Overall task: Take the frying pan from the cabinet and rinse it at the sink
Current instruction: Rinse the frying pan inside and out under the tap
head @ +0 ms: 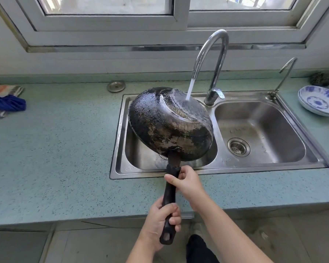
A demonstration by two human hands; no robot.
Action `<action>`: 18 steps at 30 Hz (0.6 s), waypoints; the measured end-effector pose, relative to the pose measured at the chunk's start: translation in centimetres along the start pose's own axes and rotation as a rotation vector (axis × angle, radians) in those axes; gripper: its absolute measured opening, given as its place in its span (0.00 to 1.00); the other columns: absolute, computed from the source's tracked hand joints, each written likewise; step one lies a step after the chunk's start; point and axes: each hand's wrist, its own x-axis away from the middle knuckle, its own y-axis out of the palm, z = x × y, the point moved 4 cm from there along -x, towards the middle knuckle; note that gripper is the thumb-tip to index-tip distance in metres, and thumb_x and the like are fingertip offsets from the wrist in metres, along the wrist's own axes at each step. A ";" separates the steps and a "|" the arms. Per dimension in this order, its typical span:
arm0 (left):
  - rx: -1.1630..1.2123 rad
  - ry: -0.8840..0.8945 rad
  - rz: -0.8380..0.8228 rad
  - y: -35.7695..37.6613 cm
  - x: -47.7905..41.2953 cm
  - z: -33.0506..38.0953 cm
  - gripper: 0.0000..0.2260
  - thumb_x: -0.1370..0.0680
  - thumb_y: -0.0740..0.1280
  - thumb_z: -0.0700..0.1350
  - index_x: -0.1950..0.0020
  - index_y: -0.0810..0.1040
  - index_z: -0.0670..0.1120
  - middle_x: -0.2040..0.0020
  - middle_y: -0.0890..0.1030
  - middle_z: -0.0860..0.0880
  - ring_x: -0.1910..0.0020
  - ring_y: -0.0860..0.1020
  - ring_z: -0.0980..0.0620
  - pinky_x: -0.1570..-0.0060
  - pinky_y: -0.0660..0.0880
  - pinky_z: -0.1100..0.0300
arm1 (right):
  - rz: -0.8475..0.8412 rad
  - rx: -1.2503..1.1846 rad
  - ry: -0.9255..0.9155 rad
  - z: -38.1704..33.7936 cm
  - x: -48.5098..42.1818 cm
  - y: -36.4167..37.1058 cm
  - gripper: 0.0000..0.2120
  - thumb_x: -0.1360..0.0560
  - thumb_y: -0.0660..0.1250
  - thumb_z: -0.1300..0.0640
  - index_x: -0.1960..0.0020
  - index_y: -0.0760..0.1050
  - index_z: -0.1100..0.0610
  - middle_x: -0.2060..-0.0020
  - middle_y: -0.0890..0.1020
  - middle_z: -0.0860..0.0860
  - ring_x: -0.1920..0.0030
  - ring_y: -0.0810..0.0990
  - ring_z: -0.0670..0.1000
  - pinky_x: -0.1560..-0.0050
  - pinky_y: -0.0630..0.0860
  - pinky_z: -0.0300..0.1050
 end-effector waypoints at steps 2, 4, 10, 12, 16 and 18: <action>-0.003 0.018 -0.013 0.4 0.0 0.4 0.08 0.30 0.64 0.34 0.54 0.68 0.42 0.74 0.68 0.47 0.82 0.66 0.57 0.84 0.68 0.64 | 0.006 -0.011 -0.019 -0.5 -0.1 -0.1 0.14 0.32 0.74 0.52 0.56 0.70 0.53 0.66 0.74 0.48 0.66 0.74 0.46 0.64 0.73 0.42; -0.006 0.032 -0.019 0.8 -0.1 0.8 0.08 0.32 0.64 0.35 0.56 0.68 0.43 0.74 0.68 0.48 0.82 0.66 0.57 0.84 0.68 0.64 | 0.007 -0.030 -0.039 -1.0 -0.2 -0.2 0.13 0.31 0.74 0.53 0.56 0.70 0.54 0.66 0.72 0.48 0.67 0.72 0.45 0.68 0.71 0.35; -0.025 0.029 0.005 1.3 -1.2 2.0 0.09 0.23 0.59 0.31 0.58 0.69 0.44 0.74 0.67 0.48 0.82 0.66 0.57 0.84 0.68 0.66 | 0.043 0.053 -0.056 -1.9 -1.6 -0.3 0.16 0.31 0.73 0.51 0.52 0.70 0.56 0.65 0.72 0.47 0.66 0.71 0.44 0.68 0.68 0.34; -0.041 0.015 0.030 1.3 -1.6 2.1 0.09 0.22 0.57 0.32 0.57 0.70 0.45 0.74 0.67 0.49 0.83 0.65 0.58 0.85 0.67 0.66 | 0.054 0.092 -0.044 -1.9 -2.1 -0.4 0.16 0.31 0.73 0.51 0.51 0.70 0.56 0.65 0.72 0.46 0.66 0.72 0.44 0.66 0.70 0.36; -0.054 -0.026 0.042 1.5 -2.7 1.7 0.06 0.20 0.56 0.37 0.56 0.68 0.44 0.75 0.69 0.49 0.82 0.66 0.57 0.83 0.67 0.66 | 0.081 0.148 -0.005 -1.7 -3.0 -0.6 0.18 0.31 0.73 0.50 0.49 0.70 0.58 0.64 0.73 0.47 0.64 0.73 0.45 0.62 0.74 0.43; -0.077 -0.047 0.035 1.6 -2.9 1.9 0.04 0.20 0.58 0.41 0.54 0.69 0.44 0.74 0.71 0.48 0.81 0.68 0.56 0.81 0.68 0.65 | 0.101 0.168 0.011 -1.7 -3.6 -0.7 0.19 0.32 0.73 0.49 0.50 0.70 0.58 0.63 0.74 0.47 0.60 0.75 0.49 0.55 0.76 0.48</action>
